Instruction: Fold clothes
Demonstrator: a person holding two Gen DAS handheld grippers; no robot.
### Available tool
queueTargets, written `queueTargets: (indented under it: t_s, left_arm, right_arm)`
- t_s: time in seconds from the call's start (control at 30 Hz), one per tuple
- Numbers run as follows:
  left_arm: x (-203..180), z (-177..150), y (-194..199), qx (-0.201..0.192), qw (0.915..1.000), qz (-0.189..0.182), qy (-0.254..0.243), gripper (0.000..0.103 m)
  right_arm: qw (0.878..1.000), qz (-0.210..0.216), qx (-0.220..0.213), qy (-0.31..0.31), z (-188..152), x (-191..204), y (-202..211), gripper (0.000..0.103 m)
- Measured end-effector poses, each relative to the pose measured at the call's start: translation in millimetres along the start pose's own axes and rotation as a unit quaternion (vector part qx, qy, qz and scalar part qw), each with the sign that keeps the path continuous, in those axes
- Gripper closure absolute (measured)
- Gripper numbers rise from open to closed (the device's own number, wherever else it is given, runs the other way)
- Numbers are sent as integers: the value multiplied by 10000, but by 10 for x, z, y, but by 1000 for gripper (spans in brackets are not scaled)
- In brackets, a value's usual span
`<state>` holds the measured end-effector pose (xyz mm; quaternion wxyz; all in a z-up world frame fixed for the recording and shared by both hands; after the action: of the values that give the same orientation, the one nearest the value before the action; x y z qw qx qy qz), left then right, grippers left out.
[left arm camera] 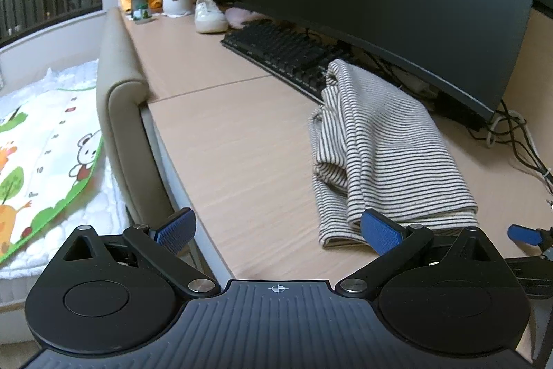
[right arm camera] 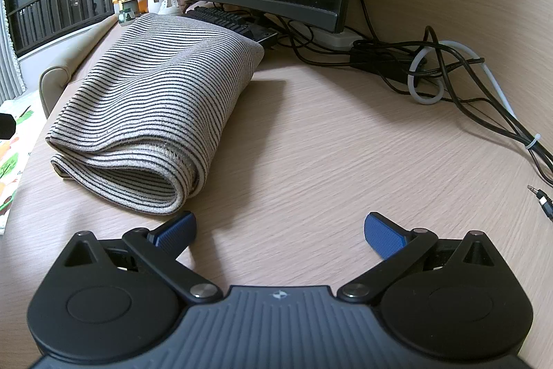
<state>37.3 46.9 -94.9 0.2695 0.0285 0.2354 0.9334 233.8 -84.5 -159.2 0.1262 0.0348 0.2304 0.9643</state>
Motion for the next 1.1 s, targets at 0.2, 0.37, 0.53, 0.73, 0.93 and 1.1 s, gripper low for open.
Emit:
queueTargets:
  t_s: [0.2,0.37,0.53,0.73,0.93,1.1]
  left_arm:
    - [-32,-11,-41,52,10000,-31,-11,0]
    - [-66,-35,-90,132,9999,-71,15,0]
    - [-87,-77,-155,275,9993,-195,154,0]
    - [-197,-122,-173,375,9980,-466,223,0]
    - [-260,-141,-201,433,9970,-606,202,0]
    - [-240,-218,-239,598,9960,-619,228,0]
  right_arm:
    - [10000,3,0,1,0,-2,-1,0]
    - [10000,1,-1,1,1,0,0,0]
    - [10000,3,-1,2,0,-1,1,0]
    - [10000,2,-1,2,0,0,-2,0]
    - [10000,4,0,2,1,-2,1,0]
    - [10000,-56,0,-34,-8,3,-10,0]
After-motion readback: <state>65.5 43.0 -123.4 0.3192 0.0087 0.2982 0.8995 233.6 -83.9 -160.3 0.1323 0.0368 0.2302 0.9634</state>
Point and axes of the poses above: each gripper's, at about its wrist camera, not at the fingertips, and y roughly against the way its jaws point, x to its left, z to its top, the point moved 5 cm from there along -y, roughly the way its jaws point, and after that the axes turned 13 degrees about -x, right-handed, at the moved point
